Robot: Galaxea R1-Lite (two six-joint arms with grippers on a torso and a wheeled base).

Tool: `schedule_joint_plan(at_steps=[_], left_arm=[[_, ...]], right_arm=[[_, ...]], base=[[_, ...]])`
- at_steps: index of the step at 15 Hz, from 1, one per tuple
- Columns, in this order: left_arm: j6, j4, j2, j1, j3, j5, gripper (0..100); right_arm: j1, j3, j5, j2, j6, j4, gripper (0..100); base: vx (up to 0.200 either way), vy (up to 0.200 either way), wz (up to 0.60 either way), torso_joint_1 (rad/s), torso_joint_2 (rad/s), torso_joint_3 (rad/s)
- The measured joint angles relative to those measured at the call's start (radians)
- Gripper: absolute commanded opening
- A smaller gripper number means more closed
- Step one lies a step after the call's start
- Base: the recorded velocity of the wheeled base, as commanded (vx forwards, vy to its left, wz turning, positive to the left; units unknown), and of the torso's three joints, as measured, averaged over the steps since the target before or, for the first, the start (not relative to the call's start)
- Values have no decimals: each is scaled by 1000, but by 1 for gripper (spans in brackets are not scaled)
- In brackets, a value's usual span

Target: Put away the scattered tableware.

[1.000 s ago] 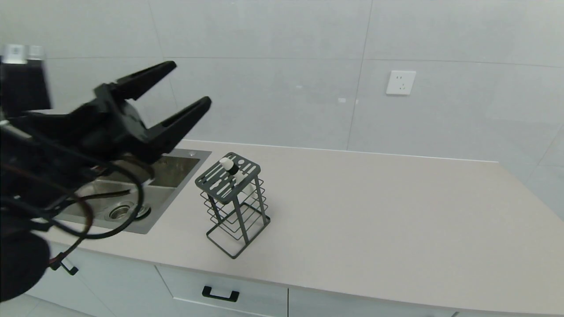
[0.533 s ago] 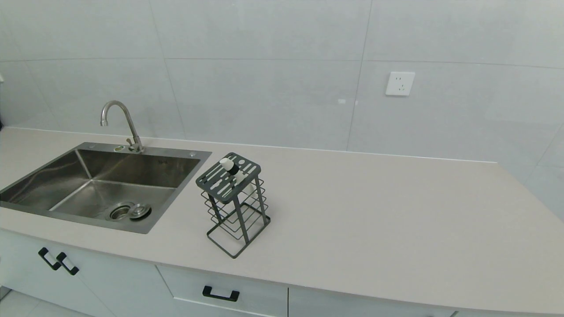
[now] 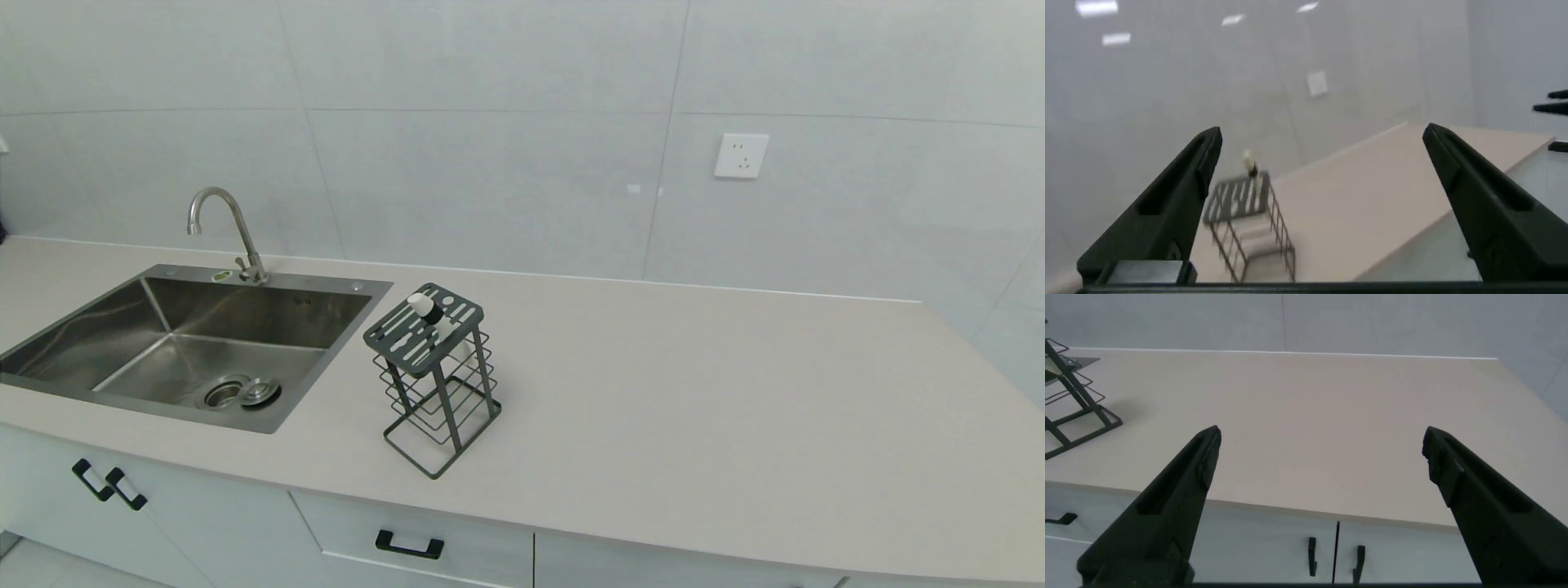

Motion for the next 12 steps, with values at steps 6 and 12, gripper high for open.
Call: schedule_joint_plan(at_steps=[6, 12], left_arm=[[109, 402, -116, 26, 3, 458, 100], [68, 405, -122, 26, 3, 472, 100]], right_arm=[[0, 0, -1, 0, 0, 0, 100], [0, 0, 0, 0, -1, 0, 100]], base=[[0, 0, 0, 0, 0, 0], [0, 0, 0, 0, 0, 0]])
